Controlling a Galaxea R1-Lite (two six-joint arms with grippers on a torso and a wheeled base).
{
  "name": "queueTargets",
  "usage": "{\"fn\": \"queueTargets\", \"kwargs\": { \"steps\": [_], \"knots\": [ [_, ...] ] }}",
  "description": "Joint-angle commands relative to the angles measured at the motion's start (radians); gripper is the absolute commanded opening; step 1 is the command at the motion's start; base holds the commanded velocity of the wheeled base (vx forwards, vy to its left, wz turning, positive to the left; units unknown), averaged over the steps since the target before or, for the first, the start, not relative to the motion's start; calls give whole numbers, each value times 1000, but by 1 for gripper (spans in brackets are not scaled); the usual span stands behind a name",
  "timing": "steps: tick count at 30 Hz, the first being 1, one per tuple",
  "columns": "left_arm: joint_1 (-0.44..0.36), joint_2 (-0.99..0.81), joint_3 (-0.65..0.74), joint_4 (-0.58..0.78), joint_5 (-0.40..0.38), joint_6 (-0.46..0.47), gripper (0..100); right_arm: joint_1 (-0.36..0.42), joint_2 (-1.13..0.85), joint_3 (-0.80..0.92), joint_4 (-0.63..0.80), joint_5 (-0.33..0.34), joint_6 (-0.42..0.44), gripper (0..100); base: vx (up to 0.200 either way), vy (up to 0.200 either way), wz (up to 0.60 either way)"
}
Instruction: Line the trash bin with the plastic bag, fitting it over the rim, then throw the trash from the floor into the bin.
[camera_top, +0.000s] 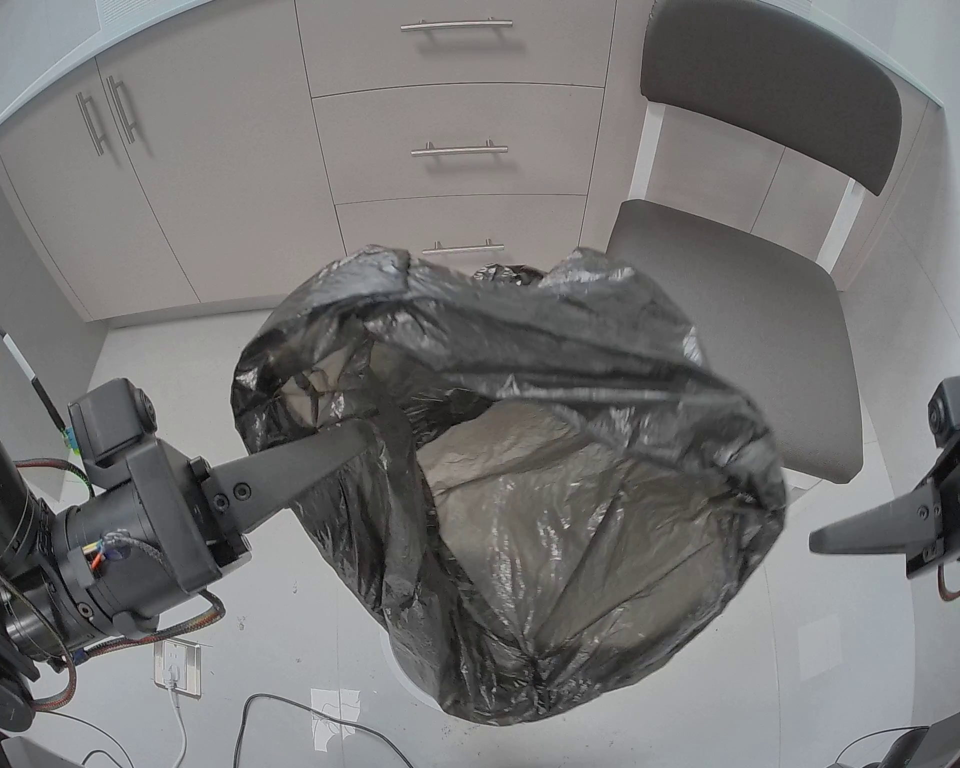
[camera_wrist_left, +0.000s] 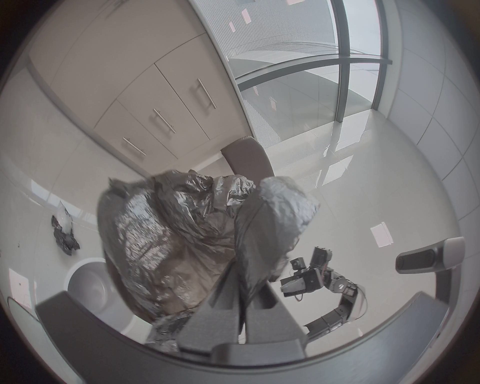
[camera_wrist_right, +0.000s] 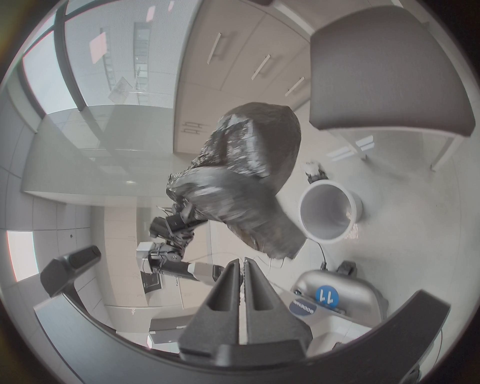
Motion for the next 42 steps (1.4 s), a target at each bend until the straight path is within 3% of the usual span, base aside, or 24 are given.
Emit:
{"fn": "queueTargets", "kwargs": {
  "steps": [1, 8, 17, 20, 24, 25, 27, 28, 30, 31, 34, 37, 42],
  "knots": [
    [8, -3, 8, 1, -36, -37, 0, 34, 8, 35, 44, 2, -3, 0, 0, 0, 0],
    [17, 30, 13, 1, -121, -100, 0, 64, 16, 6, 202, 8, -113, 0, 0, 0, 0],
    [17, 40, 8, 0, -125, -101, 0, 58, 24, 9, 196, 36, -142, 0, 0, 0, 0],
    [17, 37, 6, 0, -126, -103, 0, 66, 43, 8, 185, 13, -179, 0, 0, 0, 0],
    [16, 30, -4, -7, -161, -137, 0, 115, 83, 5, 161, -66, -243, 0, 0, 0, 0],
    [16, 30, -4, -7, -161, -137, 0, 115, 83, 5, 161, -66, -243, 100, 0, 0, 0],
    [25, 20, -24, -11, -238, -189, 0, 152, 126, 8, 90, -150, -245, 100, 0, 0, 0],
    [27, 17, -27, -11, -247, -198, 0, 160, 134, 9, 75, -164, -245, 100, 0, 0, 0],
    [30, 16, -50, -11, -279, -229, 0, 199, 189, 11, 9, -257, -250, 100, 0, 0, 0],
    [30, 16, -50, -11, -279, -229, 0, 199, 189, 11, 9, -257, -250, 100, 0, 0, 0],
    [30, 14, -66, -11, -284, -232, 0, 259, 304, 8, -68, -441, -251, 100, 0, 0, 0],
    [30, 16, -76, -5, -290, -233, 0, 298, 356, 12, -117, -513, -254, 100, 0, 0, 0],
    [68, 17, -96, -2, -352, -269, 0, 356, 399, 11, -142, -555, -268, 100, 0, 0, 0]
  ]
}}
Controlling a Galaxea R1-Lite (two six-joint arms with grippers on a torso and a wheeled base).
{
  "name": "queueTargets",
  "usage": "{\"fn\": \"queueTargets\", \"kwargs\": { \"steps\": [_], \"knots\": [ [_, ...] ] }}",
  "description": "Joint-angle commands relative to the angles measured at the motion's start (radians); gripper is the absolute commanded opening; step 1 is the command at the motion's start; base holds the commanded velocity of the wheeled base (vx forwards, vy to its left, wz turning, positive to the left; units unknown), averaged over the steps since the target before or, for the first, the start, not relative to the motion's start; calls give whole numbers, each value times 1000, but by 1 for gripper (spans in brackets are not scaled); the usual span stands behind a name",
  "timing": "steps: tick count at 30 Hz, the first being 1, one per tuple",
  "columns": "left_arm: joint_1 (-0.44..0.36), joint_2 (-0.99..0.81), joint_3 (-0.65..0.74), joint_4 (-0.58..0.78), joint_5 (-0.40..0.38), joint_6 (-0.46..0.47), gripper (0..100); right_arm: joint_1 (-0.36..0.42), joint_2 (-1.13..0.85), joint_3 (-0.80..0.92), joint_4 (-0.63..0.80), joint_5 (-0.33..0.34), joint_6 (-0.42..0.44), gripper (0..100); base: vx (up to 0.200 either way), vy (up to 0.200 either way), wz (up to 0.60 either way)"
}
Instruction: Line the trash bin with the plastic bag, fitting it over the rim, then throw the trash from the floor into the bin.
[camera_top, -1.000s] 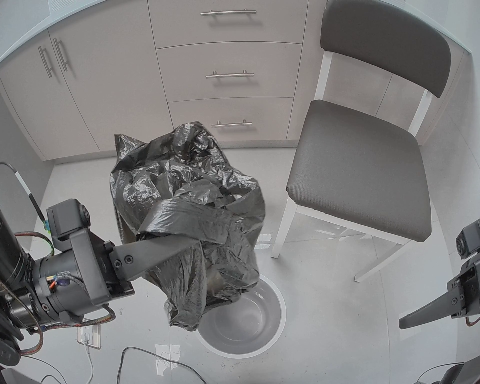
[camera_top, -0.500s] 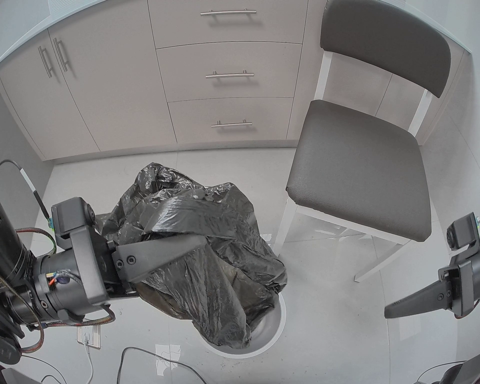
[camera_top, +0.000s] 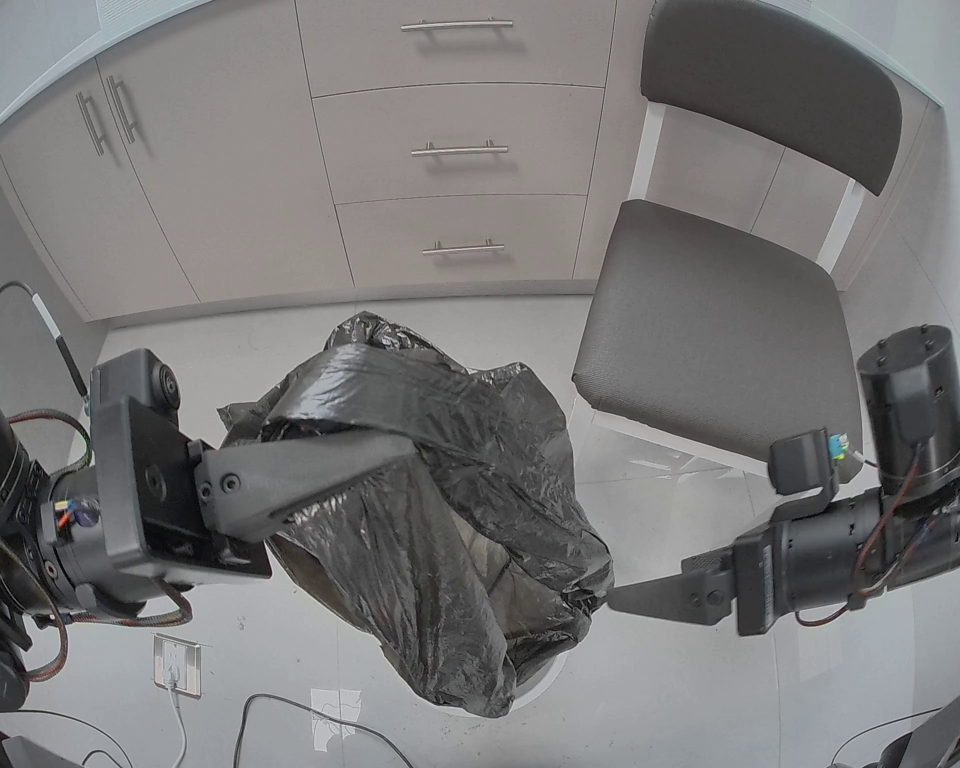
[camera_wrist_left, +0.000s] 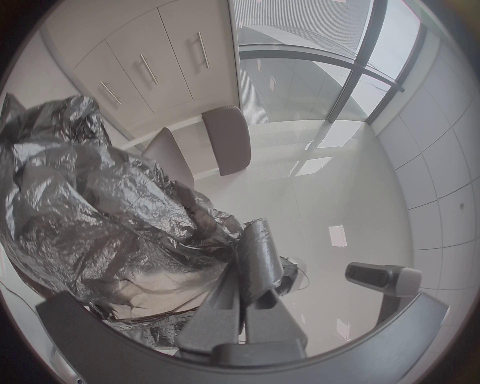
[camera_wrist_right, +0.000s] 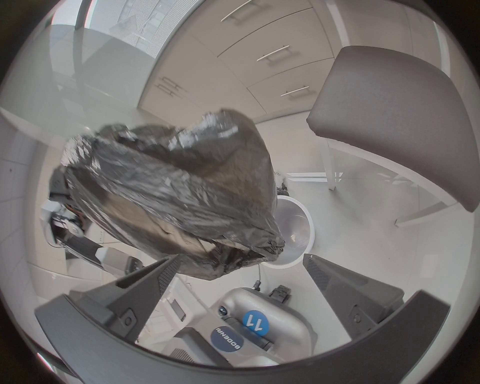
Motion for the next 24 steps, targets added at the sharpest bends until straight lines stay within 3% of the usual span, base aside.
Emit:
{"fn": "queueTargets", "kwargs": {
  "steps": [1, 6, 9, 16, 24],
  "knots": [
    [45, -1, -31, -3, -53, -47, 0, 62, 111, 0, -18, -64, -33, 100, 0, 0, 0],
    [100, 12, -64, -5, -93, -86, 0, 88, 137, 3, -18, -117, -67, 100, 0, 0, 0],
    [102, 10, -62, -5, -95, -86, 0, 89, 151, -5, -24, -122, -67, 100, 0, 0, 0],
    [99, 3, -59, -3, -95, -87, 0, 93, 249, 0, -229, -163, -68, 100, 0, 0, 0],
    [94, -2, -53, -1, -92, -87, 0, 89, 323, -55, -263, -196, -105, 100, 0, 0, 0]
  ]
}}
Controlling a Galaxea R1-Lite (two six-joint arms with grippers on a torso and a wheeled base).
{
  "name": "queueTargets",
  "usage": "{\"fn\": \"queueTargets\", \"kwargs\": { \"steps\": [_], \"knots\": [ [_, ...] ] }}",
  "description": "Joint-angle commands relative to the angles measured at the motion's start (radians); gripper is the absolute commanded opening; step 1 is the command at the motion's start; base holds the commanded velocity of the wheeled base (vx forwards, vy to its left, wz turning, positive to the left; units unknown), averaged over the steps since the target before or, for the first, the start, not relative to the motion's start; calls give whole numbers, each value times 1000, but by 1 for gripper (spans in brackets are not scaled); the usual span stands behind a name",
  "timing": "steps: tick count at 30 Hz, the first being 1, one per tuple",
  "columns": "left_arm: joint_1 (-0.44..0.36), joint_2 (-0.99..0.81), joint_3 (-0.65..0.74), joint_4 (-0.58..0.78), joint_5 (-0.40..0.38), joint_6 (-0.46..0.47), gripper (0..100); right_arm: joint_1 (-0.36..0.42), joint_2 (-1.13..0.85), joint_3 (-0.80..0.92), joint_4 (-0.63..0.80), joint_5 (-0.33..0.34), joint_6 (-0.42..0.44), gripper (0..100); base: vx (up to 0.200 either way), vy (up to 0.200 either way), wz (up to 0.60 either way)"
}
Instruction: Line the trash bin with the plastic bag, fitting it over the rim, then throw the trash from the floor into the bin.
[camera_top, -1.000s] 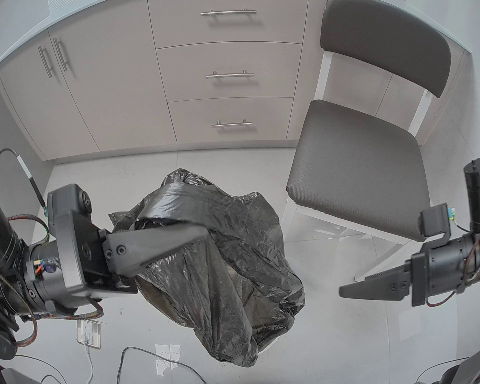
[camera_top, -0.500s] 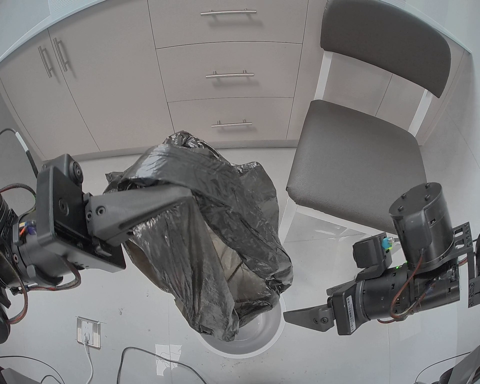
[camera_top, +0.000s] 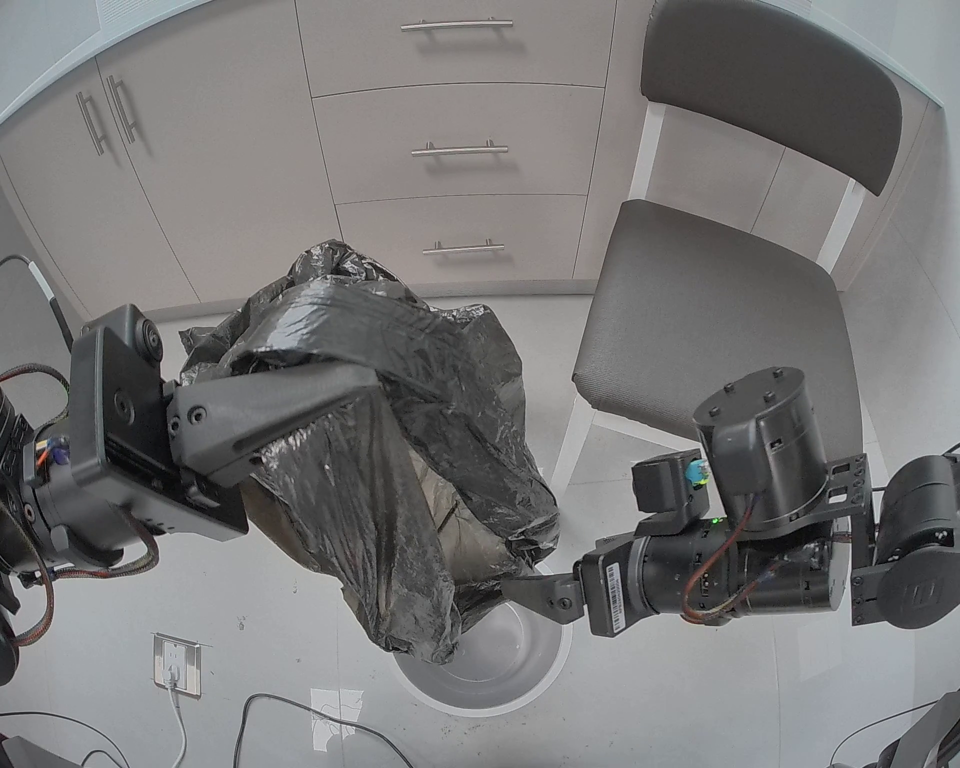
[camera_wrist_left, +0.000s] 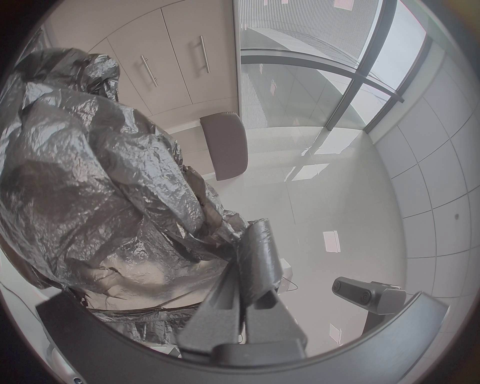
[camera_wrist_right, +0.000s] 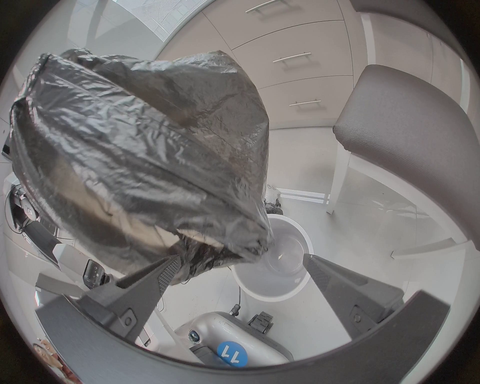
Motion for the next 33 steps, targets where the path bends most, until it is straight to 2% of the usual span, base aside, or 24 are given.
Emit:
{"fn": "queueTargets", "kwargs": {
  "steps": [1, 6, 18, 19, 33],
  "knots": [
    [-4, -4, 3, 0, 2, 0, 0, 1, 60, -33, -3, -3, -3, 100, 0, 0, 0],
    [-30, -7, 4, 0, 9, 0, 0, -9, 66, -54, -3, -30, -4, 100, 0, 0, 0],
    [-50, -7, 8, 0, 9, 3, 0, -24, 65, -62, -73, -33, -3, 100, 0, 0, 0],
    [-52, -7, 8, 0, 8, 3, 0, -24, 66, -62, -81, -33, -3, 0, 0, 0, 0],
    [-50, -19, 23, 0, 0, 3, 0, -35, 43, -51, -95, -27, 6, 0, 0, 0, 0]
  ]
}}
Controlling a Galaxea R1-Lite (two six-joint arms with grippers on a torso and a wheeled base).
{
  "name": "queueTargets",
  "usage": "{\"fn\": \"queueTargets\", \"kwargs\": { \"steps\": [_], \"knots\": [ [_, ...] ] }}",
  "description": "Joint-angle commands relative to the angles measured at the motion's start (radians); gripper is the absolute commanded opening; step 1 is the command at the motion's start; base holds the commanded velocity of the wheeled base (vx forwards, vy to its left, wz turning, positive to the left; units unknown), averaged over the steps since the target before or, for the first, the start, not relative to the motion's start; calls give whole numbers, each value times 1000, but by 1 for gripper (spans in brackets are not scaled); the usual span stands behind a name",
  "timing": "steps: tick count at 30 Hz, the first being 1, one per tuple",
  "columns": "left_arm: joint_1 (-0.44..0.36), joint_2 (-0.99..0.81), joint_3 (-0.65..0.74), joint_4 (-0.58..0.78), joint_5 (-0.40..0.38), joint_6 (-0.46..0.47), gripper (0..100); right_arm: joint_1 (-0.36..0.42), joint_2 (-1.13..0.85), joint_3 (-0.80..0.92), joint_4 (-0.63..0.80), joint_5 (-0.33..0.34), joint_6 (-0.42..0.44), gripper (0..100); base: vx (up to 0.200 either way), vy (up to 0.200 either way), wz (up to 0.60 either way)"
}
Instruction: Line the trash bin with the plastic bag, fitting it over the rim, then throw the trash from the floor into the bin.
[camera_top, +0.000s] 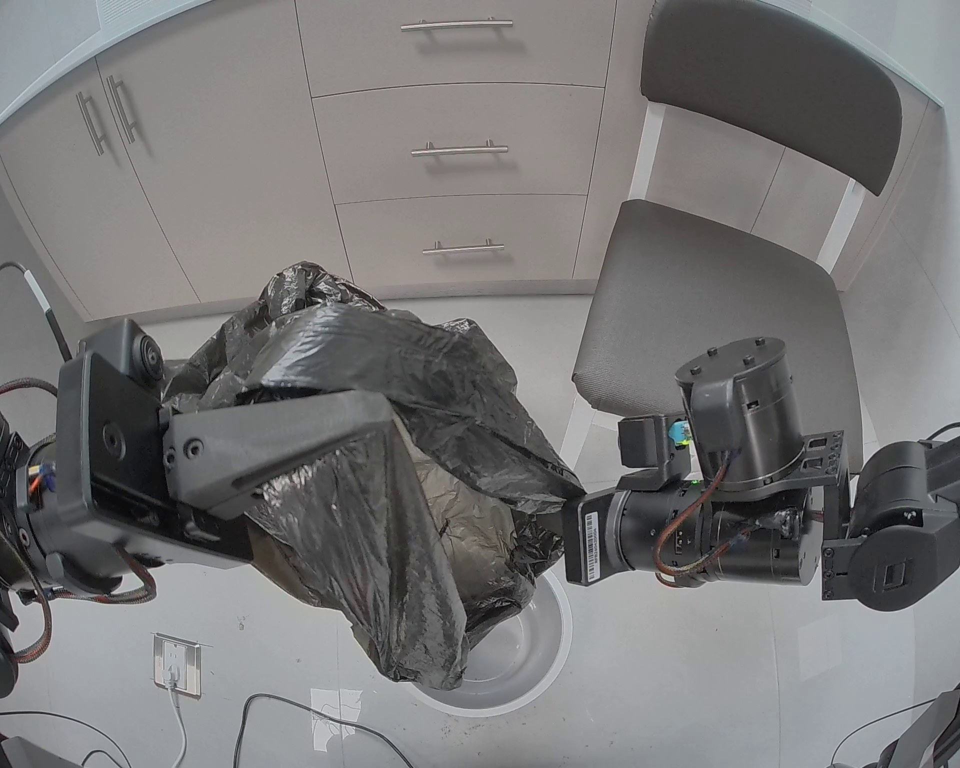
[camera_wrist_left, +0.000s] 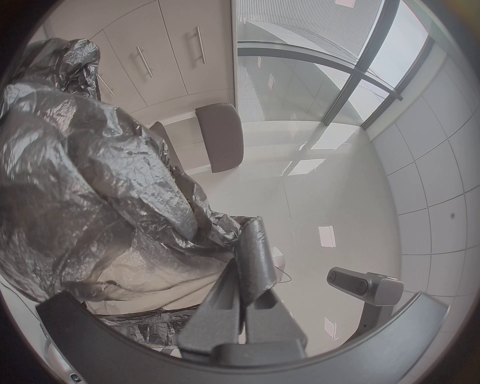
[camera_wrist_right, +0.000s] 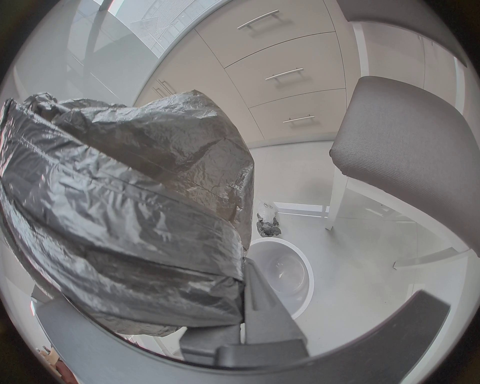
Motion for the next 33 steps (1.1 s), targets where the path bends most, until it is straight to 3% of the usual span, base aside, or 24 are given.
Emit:
{"fn": "queueTargets", "kwargs": {
  "steps": [1, 6, 13, 18, 21, 22, 23, 26, 33],
  "knots": [
    [1, -1, 8, 1, 0, -1, 0, -3, -29, 18, 0, 7, 1, 0, 0, 0, 0],
    [14, 2, 14, 5, 0, 1, 0, -20, -90, 71, 3, 13, -10, 0, 0, 0, 0],
    [31, 37, 61, 5, 0, 16, 0, -154, -280, 206, 46, 283, -39, 0, 0, 0, 0],
    [29, 141, 72, 5, -2, 108, 0, -229, -349, 281, 60, 476, -24, 0, 0, 0, 0],
    [17, 195, 63, -2, -2, 116, 0, -261, -359, 297, 60, 611, 31, 0, 0, 0, 0],
    [15, 201, 63, -4, -2, 116, 0, -263, -359, 297, 60, 625, 39, 0, 0, 0, 0],
    [0, 224, 58, -5, 0, 117, 0, -266, -359, 298, 58, 695, 85, 0, 0, 0, 0],
    [-12, 244, 60, -5, -2, 117, 0, -266, -348, 300, 57, 769, 119, 0, 0, 0, 0],
    [-26, 255, 72, -5, -23, 110, 0, -259, -294, 314, 60, 850, 160, 0, 0, 0, 0]
  ]
}}
